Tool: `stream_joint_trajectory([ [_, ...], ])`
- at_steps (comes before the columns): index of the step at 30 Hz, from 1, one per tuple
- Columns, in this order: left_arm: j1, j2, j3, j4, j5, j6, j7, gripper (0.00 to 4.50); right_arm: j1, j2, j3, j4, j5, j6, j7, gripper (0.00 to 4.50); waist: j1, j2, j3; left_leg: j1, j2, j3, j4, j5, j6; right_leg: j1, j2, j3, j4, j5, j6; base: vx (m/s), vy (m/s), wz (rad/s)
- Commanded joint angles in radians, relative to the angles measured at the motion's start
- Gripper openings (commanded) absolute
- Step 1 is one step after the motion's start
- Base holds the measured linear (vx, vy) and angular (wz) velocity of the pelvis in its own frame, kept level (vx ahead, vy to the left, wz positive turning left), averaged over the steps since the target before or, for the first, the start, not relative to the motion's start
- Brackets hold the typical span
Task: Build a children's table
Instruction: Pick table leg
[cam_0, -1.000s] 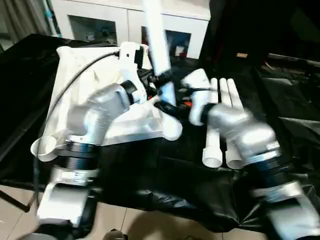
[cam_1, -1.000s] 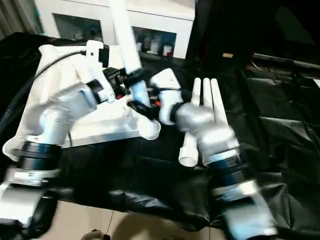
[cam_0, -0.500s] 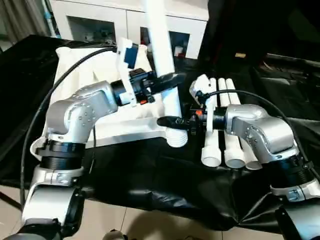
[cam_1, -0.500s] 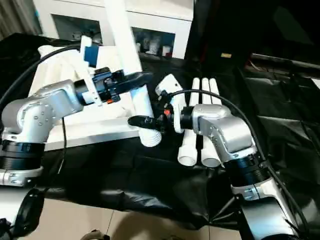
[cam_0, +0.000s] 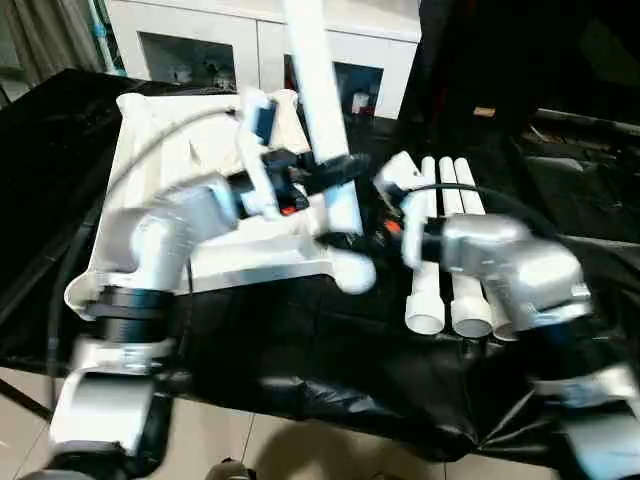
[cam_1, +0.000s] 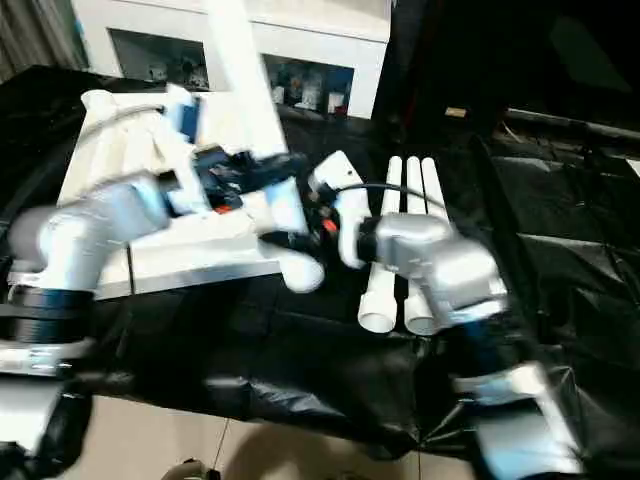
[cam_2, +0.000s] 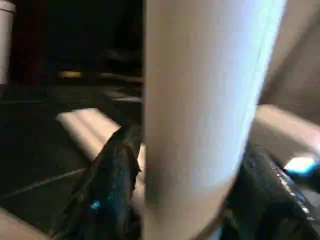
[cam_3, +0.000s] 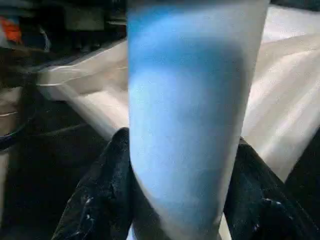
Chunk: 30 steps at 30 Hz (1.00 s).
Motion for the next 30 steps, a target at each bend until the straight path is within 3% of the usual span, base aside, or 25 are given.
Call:
stream_joint_trajectory([
  [1, -0.021, -0.01, -0.012, 0.04, 0.083, -0.046, 0.113, 3.02, 0.007, 0.009, 0.0, -0.018, -0.028, -0.046, -0.042, 1.87, -0.006, 0.012, -0.088, 0.01, 0.011, 0.001, -0.058, -0.09, -0.034, 0.066, -0.058, 0.043, -0.069, 0.008, -0.195, 0.0, 0.0, 0.0],
  [6, -0.024, -0.095, 0.047, 0.042, 0.065, -0.041, 0.25, 3.02, 0.018, 0.09, 0.014, -0.001, -0.111, -0.109, -0.223, 1.86, -0.008, 0.013, -0.092, 0.007, 0.009, -0.001, -0.057, -0.074, -0.034, 0.069, -0.058, 0.043, -0.064, 0.059, -0.2, 0.0, 0.0, 0.0],
  [10, -0.046, -0.137, 0.097, 0.061, 0.073, -0.046, 0.353, 3.02, 0.015, 0.152, -0.014, 0.03, -0.14, -0.139, -0.331, 1.86, -0.014, 0.015, -0.088, 0.011, 0.009, -0.001, -0.06, -0.113, -0.042, 0.064, -0.056, 0.042, -0.069, 0.005, -0.19, 0.0, 0.0, 0.0],
  [15, -0.059, -0.167, 0.153, 0.071, 0.04, -0.061, 0.402, 2.65, 0.006, 0.174, -0.024, 0.048, -0.157, -0.158, -0.362, 1.86, -0.015, 0.016, -0.088, 0.01, 0.006, 0.0, -0.059, -0.115, -0.039, 0.065, -0.055, 0.044, -0.07, 0.021, -0.183, 0.0, 0.0, 0.0],
  [16, -0.06, -0.168, 0.155, 0.068, 0.038, -0.06, 0.403, 2.43, 0.004, 0.175, -0.025, 0.05, -0.158, -0.162, -0.365, 1.86, -0.015, 0.015, -0.089, 0.01, 0.007, -0.002, -0.059, -0.108, -0.035, 0.065, -0.055, 0.043, -0.068, 0.034, -0.184, 0.0, 0.0, 0.0],
  [23, -0.049, -0.182, 0.153, 0.038, 0.024, -0.047, 0.397, 2.0, -0.003, 0.182, -0.028, 0.073, -0.181, -0.217, -0.402, 1.86, -0.015, 0.014, -0.087, 0.009, 0.008, 0.0, -0.059, -0.114, -0.03, 0.064, -0.057, 0.043, -0.07, 0.023, -0.181, 0.0, 0.0, 0.0],
  [24, -0.047, -0.178, 0.143, 0.031, 0.021, -0.045, 0.376, 1.96, -0.005, 0.186, -0.041, 0.077, -0.162, -0.215, -0.393, 1.86, -0.016, 0.014, -0.086, 0.01, 0.008, 0.0, -0.06, -0.121, -0.031, 0.063, -0.056, 0.043, -0.071, 0.01, -0.178, 0.0, 0.0, 0.0],
  [25, -0.045, -0.175, 0.137, 0.027, 0.019, -0.044, 0.362, 1.93, -0.006, 0.189, -0.051, 0.078, -0.147, -0.212, -0.385, 2.42, -0.016, 0.015, -0.086, 0.011, 0.008, 0.0, -0.06, -0.126, -0.03, 0.063, -0.057, 0.043, -0.071, 0.003, -0.176, 0.0, 0.0, 0.0],
  [29, -0.042, -0.128, 0.08, -0.014, -0.014, 0.01, 0.223, 1.88, -0.019, 0.161, -0.092, 0.051, -0.045, -0.133, -0.262, 2.65, -0.016, 0.015, -0.088, 0.012, 0.009, -0.001, -0.06, -0.127, -0.021, 0.063, -0.055, 0.042, -0.067, 0.02, -0.18, 0.0, 0.0, 0.0],
  [30, -0.041, -0.106, 0.061, -0.025, -0.027, 0.03, 0.179, 1.88, -0.024, 0.135, -0.087, 0.039, -0.019, -0.088, -0.206, 2.89, -0.016, 0.014, -0.088, 0.012, 0.006, -0.001, -0.06, -0.12, -0.011, 0.067, -0.052, 0.042, -0.066, 0.033, -0.185, 0.0, 0.0, 0.0],
])
